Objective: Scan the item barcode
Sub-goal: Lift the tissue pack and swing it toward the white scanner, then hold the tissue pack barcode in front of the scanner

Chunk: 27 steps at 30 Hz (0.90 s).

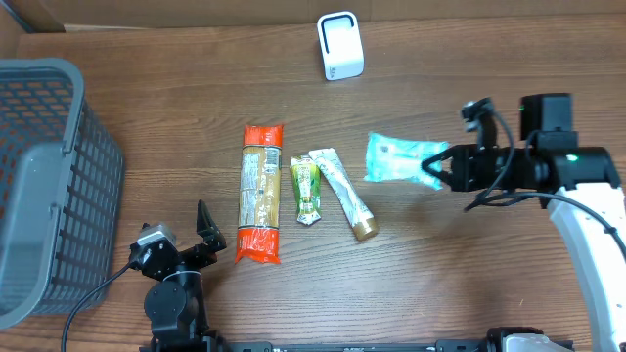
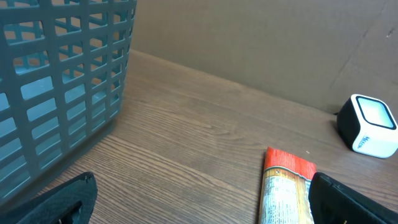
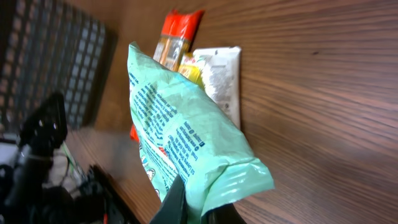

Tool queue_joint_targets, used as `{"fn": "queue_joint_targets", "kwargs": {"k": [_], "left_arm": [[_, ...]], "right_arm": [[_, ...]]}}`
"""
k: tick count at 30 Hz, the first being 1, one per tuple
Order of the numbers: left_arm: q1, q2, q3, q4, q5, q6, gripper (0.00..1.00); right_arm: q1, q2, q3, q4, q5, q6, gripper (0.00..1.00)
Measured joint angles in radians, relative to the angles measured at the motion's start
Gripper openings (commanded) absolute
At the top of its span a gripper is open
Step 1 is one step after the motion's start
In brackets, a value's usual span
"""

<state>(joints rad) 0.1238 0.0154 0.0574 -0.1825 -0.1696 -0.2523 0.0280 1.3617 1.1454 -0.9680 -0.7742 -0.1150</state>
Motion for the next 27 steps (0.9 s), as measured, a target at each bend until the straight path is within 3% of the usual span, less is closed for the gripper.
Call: {"fn": "queue_joint_targets", "kwargs": {"k": [10,16,22,27], "left_arm": [[0.0,0.0,0.0,0.0,0.0,0.0,1.0],[0.0,0.0,0.0,0.0,0.0,0.0,1.0],[0.0,0.0,0.0,0.0,0.0,0.0,1.0],[0.0,0.0,0.0,0.0,0.0,0.0,1.0]], "right_arm": [[0.177,0.001,0.031,-0.002,0.144,-0.014,0.03],[0.29,0.018,0.216,0.038,0.453,0.016,0.03],[0.416,0.127,0.305,0.303,0.858,-0.003,0.04],[0.445,0.289,0.306,0.616,1.076,-0.209,0.04]]}}
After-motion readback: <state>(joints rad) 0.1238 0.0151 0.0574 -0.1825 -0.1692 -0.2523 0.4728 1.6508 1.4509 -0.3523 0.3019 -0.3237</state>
